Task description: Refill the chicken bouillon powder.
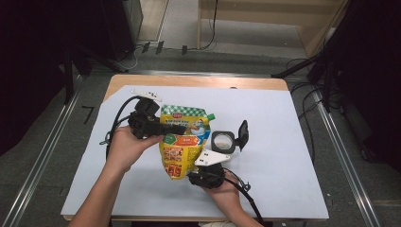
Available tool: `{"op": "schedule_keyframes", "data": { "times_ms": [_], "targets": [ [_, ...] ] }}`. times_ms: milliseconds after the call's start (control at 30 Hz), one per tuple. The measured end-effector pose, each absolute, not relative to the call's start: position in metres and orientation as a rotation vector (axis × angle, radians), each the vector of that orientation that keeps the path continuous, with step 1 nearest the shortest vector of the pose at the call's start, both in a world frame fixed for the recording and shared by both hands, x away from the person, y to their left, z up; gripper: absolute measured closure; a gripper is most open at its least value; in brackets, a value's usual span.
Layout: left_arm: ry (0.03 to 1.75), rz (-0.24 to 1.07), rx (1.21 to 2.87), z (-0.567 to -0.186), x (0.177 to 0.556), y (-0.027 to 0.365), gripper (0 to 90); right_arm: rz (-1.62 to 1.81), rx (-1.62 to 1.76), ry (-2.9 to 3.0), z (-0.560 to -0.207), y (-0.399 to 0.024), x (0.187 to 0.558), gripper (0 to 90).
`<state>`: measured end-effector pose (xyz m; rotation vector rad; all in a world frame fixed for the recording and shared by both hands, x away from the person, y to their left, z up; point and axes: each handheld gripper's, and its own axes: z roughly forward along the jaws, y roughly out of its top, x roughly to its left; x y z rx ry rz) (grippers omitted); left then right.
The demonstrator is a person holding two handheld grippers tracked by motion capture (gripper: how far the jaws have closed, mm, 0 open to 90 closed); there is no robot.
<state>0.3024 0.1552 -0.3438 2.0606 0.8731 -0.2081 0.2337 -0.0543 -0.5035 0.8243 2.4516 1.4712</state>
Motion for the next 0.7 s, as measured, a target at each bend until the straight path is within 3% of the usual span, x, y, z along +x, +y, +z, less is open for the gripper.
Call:
{"op": "schedule_keyframes", "data": {
  "times_ms": [700],
  "targets": [
    [0.853,-0.174,2.149,-0.358,0.303,0.132,71.9,1.551,0.801,2.480,-0.488,-0.054,0.223,58.2]
  ]
}}
